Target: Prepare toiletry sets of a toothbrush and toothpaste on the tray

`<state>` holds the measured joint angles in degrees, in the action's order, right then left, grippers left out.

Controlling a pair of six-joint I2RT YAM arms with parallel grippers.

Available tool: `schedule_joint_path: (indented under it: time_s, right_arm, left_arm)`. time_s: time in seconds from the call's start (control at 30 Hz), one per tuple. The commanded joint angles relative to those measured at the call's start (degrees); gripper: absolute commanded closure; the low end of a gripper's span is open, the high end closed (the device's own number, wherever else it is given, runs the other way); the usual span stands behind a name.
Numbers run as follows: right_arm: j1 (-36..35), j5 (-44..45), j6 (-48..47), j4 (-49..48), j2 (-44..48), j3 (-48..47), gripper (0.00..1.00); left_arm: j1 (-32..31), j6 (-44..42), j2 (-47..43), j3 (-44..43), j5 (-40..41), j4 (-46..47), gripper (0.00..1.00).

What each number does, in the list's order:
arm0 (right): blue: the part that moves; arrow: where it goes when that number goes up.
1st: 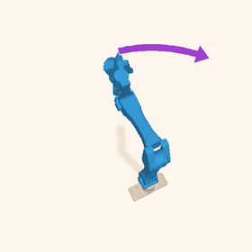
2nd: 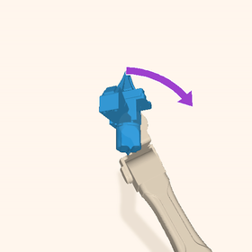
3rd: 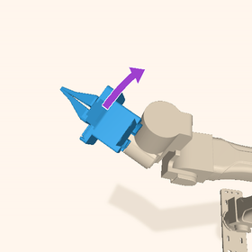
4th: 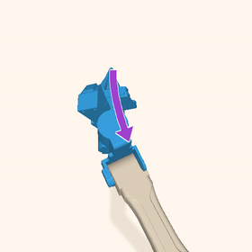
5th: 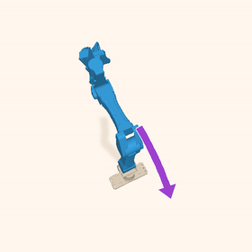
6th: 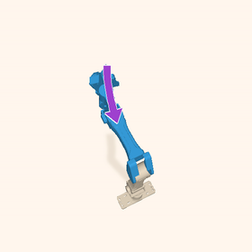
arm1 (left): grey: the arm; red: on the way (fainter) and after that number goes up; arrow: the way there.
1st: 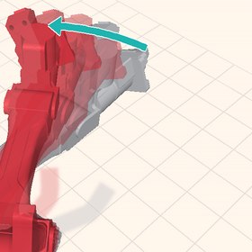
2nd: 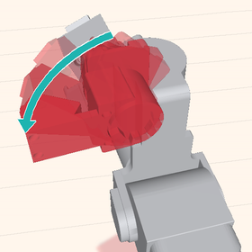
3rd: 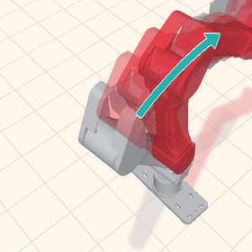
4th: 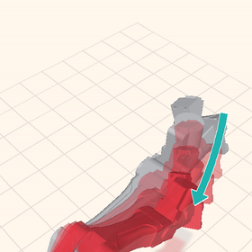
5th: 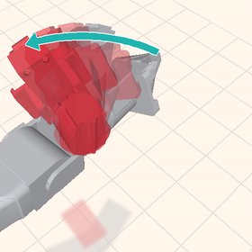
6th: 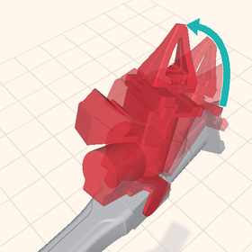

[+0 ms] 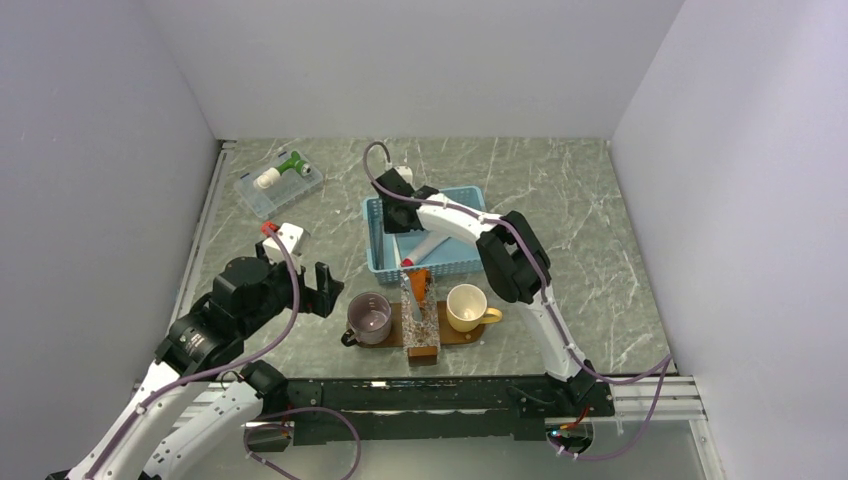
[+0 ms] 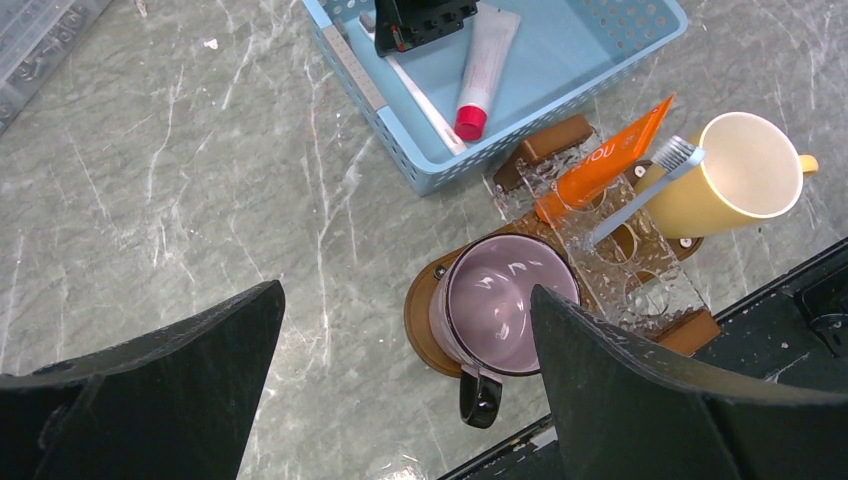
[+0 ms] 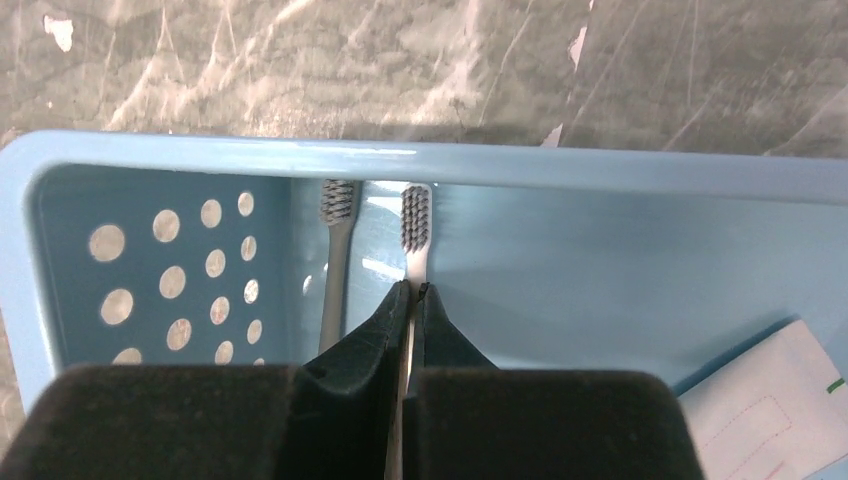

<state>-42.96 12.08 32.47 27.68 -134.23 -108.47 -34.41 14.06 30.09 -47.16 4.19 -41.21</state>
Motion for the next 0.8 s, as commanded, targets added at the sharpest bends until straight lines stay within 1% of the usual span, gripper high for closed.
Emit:
schedule_joint_path:
  time_s: [0.0, 0.1, 0.53, 0.77]
  right_arm:
    - [-0.37, -1.31, 0.95, -4.93, 6.1, 3.38, 1.0]
    - [-0.4, -1.59, 1.27, -6.95, 8.1, 5.77, 1.0]
    - [-0.38, -1.86, 1.64, -10.63, 14.71, 10.84, 1.0]
    - [-0.44, -0.09, 0.65, -16.52, 21.29, 17.25, 1.0]
  left_arm:
    - [0.23, -0.55, 0.62, -0.53, 0.08, 1.59, 0.01]
    - [0.23, -0.58, 0.8, -0.49, 0.17, 1.55, 0.01]
    - [0.36, -0.64, 1.5, -0.53, 0.59, 1.63, 0.01]
    - [0.38, -1.01, 1.09, -0.48, -0.2, 2.25, 0.01]
